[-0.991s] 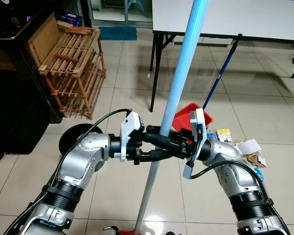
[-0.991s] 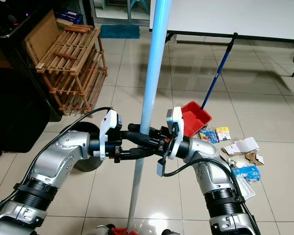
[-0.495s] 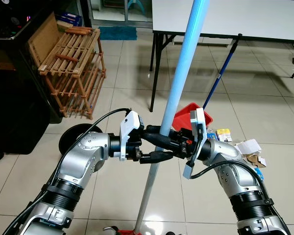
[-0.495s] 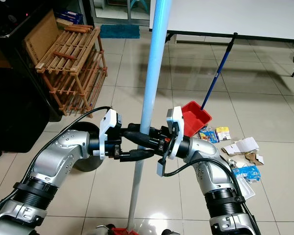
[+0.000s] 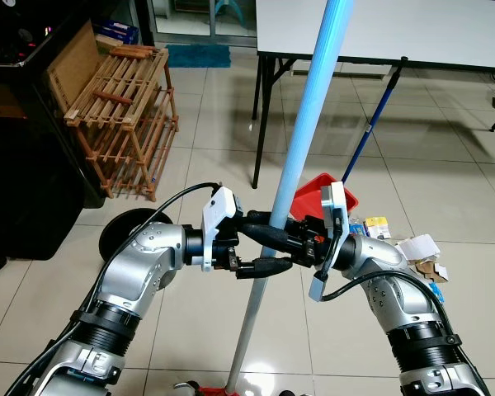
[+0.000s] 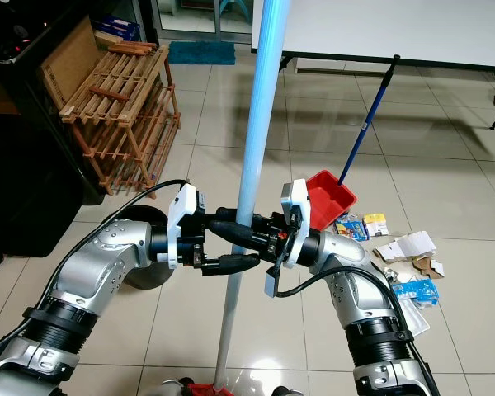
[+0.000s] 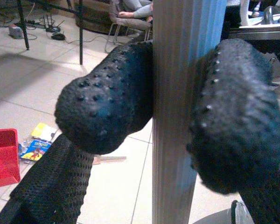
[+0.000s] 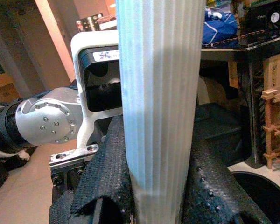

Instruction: Sweep floor

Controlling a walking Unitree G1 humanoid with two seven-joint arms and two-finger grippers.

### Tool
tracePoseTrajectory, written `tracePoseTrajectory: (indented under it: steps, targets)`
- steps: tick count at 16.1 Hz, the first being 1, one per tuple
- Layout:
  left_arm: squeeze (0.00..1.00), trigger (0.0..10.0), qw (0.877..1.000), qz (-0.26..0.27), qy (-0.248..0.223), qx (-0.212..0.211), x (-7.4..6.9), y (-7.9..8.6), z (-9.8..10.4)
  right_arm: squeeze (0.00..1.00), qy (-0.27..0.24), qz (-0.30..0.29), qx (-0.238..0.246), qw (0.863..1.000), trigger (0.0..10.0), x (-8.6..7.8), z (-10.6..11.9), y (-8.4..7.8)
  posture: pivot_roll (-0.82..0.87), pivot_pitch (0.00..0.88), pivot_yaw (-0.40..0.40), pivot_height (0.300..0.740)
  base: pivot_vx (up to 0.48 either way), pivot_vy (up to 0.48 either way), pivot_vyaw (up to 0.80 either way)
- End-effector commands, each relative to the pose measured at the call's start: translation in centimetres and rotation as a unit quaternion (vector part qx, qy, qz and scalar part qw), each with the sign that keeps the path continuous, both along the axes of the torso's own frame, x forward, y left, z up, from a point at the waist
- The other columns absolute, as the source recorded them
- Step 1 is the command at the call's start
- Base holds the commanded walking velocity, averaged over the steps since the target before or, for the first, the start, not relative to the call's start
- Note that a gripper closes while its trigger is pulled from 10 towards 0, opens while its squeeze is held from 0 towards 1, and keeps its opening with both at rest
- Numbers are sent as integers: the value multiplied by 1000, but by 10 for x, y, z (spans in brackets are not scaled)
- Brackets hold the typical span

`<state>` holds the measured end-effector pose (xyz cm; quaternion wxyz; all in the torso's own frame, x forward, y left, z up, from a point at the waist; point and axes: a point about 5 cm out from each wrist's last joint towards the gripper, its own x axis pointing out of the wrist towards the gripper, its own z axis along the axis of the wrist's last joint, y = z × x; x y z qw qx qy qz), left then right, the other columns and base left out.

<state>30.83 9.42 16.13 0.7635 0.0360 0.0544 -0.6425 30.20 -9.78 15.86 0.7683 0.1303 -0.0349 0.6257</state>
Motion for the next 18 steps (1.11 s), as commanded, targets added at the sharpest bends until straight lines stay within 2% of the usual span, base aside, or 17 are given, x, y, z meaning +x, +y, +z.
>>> tracePoseTrajectory:
  steps: [1,18]
  targets:
    - [1000,10000,1000,-19,-5,-8,-1,-7,4,0,3,11,20,1000,10000,-3,2,2,56,171,-49,740,0,0,0]
    - [1000,10000,1000,-26,1,-11,-2,-5,4,0,4,10,16,1000,10000,-3,2,1,55,165,-49,740,0,0,0]
